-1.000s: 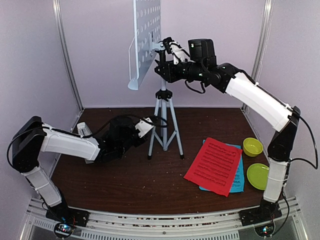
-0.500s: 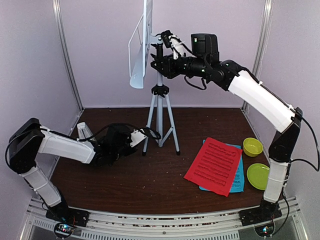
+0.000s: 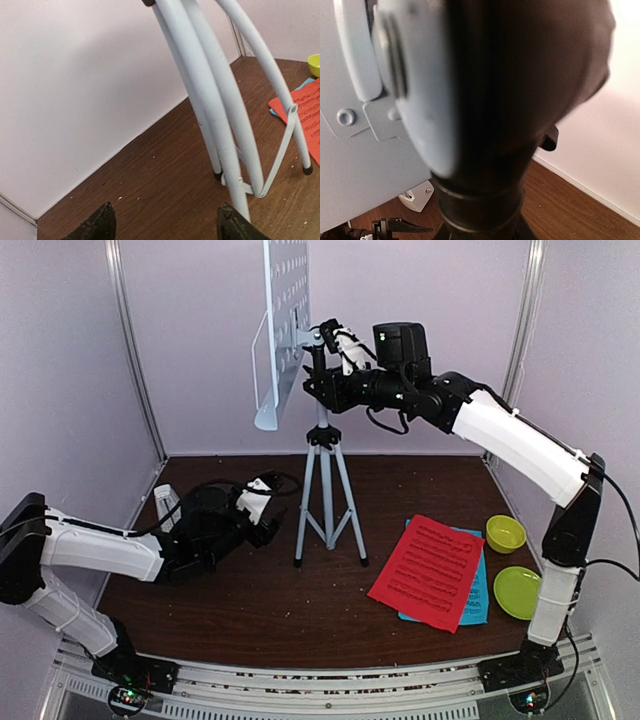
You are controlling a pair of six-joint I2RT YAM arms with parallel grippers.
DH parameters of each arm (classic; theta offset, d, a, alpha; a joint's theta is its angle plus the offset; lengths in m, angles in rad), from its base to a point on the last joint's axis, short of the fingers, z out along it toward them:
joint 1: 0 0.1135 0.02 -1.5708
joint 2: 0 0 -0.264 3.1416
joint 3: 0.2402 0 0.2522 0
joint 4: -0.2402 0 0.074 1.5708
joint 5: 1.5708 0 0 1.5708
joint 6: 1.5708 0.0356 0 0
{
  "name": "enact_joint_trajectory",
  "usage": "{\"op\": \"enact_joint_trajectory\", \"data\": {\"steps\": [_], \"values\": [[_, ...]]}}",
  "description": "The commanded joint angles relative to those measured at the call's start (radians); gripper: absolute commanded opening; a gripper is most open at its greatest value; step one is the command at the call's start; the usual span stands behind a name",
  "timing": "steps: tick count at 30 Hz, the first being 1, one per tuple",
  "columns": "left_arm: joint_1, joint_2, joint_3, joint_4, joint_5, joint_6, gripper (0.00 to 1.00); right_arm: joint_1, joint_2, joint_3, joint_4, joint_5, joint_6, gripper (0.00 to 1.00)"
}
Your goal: Set up the instrument practice props
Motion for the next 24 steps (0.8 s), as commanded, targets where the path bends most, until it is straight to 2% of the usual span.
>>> {"op": "enact_joint_trajectory", "data": {"steps": [1, 2, 4, 9, 13, 16, 19, 24], "values": [[-0.033, 0.025, 0.064, 0.135, 0.059, -0.065, 0.77, 0.011, -0.165, 0.033, 0.352, 0.053, 0.029, 0.0], [-0.04, 0.032, 0.085, 0.132, 0.063, -0.066, 0.81, 0.012, -0.168, 0.029, 0.357, 0.056, 0.03, 0.0], [-0.053, 0.054, 0.123, 0.119, 0.055, -0.067, 0.84, 0.017, -0.173, 0.017, 0.37, 0.062, 0.031, 0.0], [-0.065, 0.137, 0.247, 0.085, -0.021, -0.096, 0.82, 0.035, -0.191, -0.03, 0.408, 0.074, 0.035, 0.0], [-0.068, 0.22, 0.385, -0.02, -0.132, -0.101, 0.77, 0.044, -0.21, -0.058, 0.426, 0.086, 0.033, 0.0], [-0.069, 0.276, 0.465, -0.088, -0.221, -0.098, 0.68, 0.047, -0.222, -0.067, 0.429, 0.092, 0.029, 0.0], [-0.07, 0.295, 0.492, -0.103, -0.262, -0.077, 0.59, 0.05, -0.23, -0.069, 0.427, 0.091, 0.027, 0.0], [-0.07, 0.305, 0.487, -0.107, -0.294, -0.04, 0.55, 0.052, -0.241, -0.074, 0.425, 0.093, 0.021, 0.0]]}}
